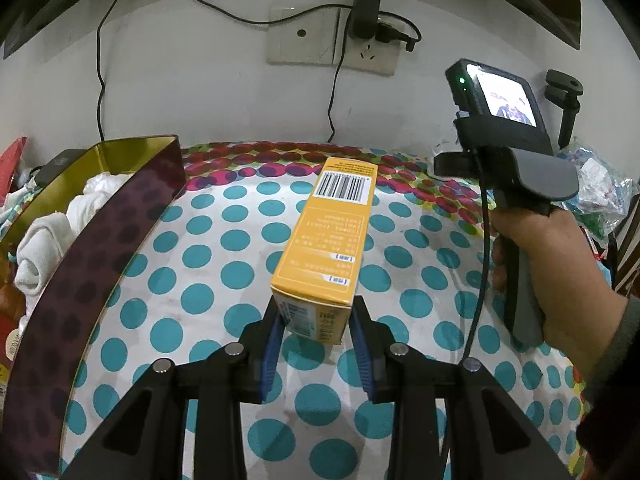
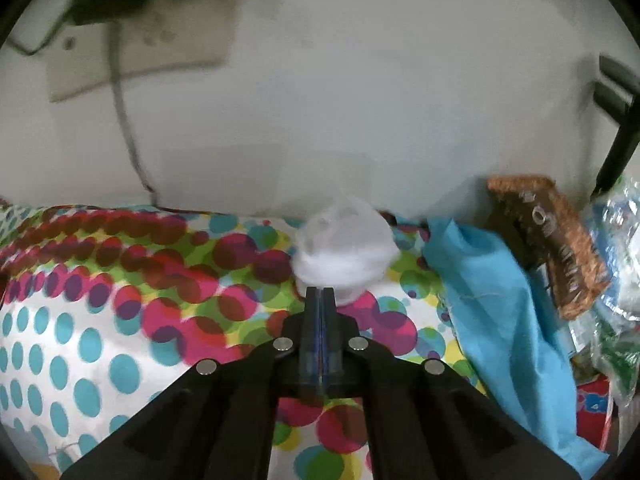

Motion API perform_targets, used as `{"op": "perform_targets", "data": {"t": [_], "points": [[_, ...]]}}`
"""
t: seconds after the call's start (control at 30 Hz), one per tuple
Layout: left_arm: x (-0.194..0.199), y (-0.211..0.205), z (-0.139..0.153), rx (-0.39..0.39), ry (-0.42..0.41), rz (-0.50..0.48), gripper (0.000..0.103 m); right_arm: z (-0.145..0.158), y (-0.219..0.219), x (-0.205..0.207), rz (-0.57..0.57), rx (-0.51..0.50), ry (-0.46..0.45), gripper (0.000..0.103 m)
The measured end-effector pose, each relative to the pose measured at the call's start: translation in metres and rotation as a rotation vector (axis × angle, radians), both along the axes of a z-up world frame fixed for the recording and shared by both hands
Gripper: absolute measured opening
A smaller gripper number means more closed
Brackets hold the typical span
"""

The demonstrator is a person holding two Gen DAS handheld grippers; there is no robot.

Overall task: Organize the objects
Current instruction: 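Grasp the small white sock with the right gripper while the left gripper holds the yellow box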

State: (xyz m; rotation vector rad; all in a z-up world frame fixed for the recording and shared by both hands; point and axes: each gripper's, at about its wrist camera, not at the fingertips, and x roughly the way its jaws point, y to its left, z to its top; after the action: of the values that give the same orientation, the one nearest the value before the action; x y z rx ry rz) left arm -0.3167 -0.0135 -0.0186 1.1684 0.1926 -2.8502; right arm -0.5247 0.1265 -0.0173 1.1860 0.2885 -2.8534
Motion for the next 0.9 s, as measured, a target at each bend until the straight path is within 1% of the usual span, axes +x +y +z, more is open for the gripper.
{"op": "perform_targets", "data": {"t": [0.1,0.2,0.27,0.3,0.37,0.4,0.43,0.47,0.5,0.53,0.6,0.63,0.67,0.73,0.8,0.83,0.87,0.9], "points": [[0.001,0.002,0.001,-0.017,0.01,0.003,0.033,0.004,-0.008,0.016,0.039,0.027,0.04,0.001],[0.001,0.003,0.002,-0.027,0.016,0.005,0.033,0.009,-0.012,0.036,0.073,0.022,0.068,0.001],[0.001,0.003,0.002,-0.026,0.013,0.004,0.033,0.009,-0.011,0.048,0.095,0.009,0.07,0.0],[0.001,0.003,0.002,-0.023,0.014,0.006,0.033,0.007,-0.022,0.051,0.109,0.012,0.066,0.001],[0.001,0.003,0.002,-0.017,0.016,0.006,0.033,0.012,-0.024,0.061,0.105,0.036,0.1,0.002],[0.001,0.002,0.002,-0.016,0.017,0.006,0.033,0.014,-0.019,0.063,0.098,0.017,0.113,0.009],[0.0,0.002,0.002,-0.015,0.016,0.004,0.033,0.017,-0.012,0.057,0.095,-0.026,0.105,0.034],[0.0,0.003,0.002,-0.012,0.016,0.001,0.033,0.015,-0.01,0.049,0.104,-0.056,0.084,0.057],[0.0,0.002,0.002,-0.008,0.015,-0.001,0.033,0.013,-0.008,0.043,0.108,-0.045,0.062,0.095],[0.0,0.002,0.002,-0.002,0.014,-0.004,0.033,0.01,-0.011,0.038,0.091,-0.004,0.078,0.099],[-0.001,0.001,0.0,0.01,0.005,-0.008,0.033,0.014,-0.015,0.035,0.089,0.053,0.151,0.1],[-0.002,0.0,-0.001,0.017,-0.002,-0.011,0.033,0.015,-0.02,0.031,0.095,0.085,0.174,0.103],[-0.003,-0.001,-0.002,0.027,-0.009,-0.011,0.033,0.014,-0.025,0.024,0.104,0.112,0.169,0.103],[-0.004,-0.004,-0.004,0.051,-0.017,-0.011,0.033,0.005,-0.036,0.003,0.153,0.135,0.098,0.103],[-0.004,-0.006,-0.005,0.062,-0.02,-0.007,0.033,-0.005,-0.043,-0.018,0.151,0.173,0.031,0.102],[-0.004,-0.006,-0.005,0.063,-0.022,-0.009,0.033,-0.011,-0.043,-0.031,0.173,0.143,-0.036,0.103],[-0.004,-0.005,-0.005,0.061,-0.021,-0.013,0.033,-0.011,-0.043,-0.037,0.176,0.143,-0.033,0.101],[-0.003,-0.003,-0.004,0.056,-0.016,-0.018,0.033,-0.008,-0.042,-0.041,0.174,0.143,-0.009,0.097]]}}
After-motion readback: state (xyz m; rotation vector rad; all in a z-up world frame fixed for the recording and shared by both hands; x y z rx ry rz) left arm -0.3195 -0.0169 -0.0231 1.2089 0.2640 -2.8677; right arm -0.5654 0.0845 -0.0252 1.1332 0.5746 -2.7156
